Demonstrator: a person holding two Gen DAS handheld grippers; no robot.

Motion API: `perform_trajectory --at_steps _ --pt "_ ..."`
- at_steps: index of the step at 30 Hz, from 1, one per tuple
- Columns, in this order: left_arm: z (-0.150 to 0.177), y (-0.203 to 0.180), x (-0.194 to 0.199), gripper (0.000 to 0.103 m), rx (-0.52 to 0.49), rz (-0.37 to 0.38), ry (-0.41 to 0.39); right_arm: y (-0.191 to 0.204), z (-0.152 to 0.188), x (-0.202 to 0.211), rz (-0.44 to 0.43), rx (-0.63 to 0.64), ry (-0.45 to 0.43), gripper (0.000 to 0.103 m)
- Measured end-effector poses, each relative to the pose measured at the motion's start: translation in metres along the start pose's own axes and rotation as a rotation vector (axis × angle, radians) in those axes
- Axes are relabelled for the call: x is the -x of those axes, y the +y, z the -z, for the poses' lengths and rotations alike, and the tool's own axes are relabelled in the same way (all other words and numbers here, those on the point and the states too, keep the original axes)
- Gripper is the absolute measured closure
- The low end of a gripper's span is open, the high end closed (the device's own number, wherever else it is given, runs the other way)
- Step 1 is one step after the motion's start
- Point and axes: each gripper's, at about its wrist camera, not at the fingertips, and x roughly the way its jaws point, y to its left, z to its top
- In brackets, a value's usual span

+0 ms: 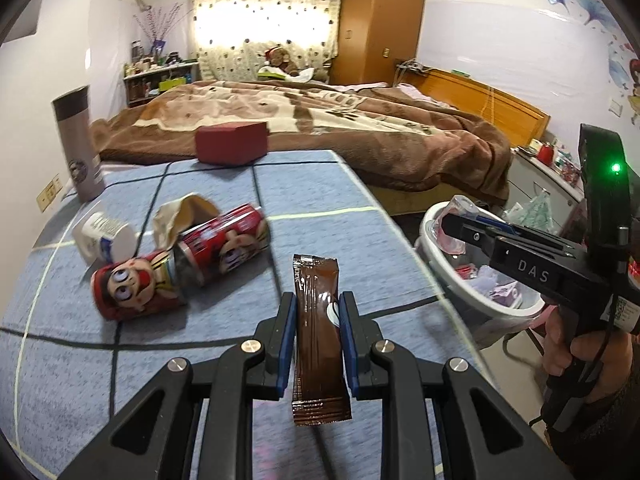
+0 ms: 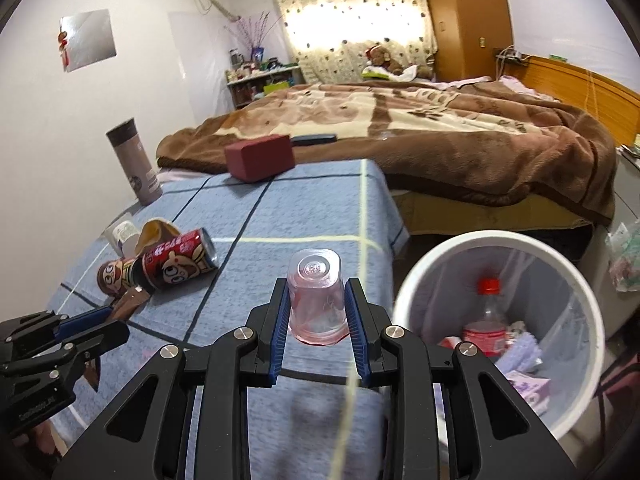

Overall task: Collect trash
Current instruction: 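Carry the wrapper and plastic cup over the white bin and release both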

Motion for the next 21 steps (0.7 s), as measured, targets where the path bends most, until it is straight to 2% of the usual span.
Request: perform_trajectory --at_steps 21 --pt "-0.038 -0.082 -0.025 0.08 -0.122 0.13 -0.022 -0.069 0.001 0.039 0.142 -0.096 -0.064 0.074"
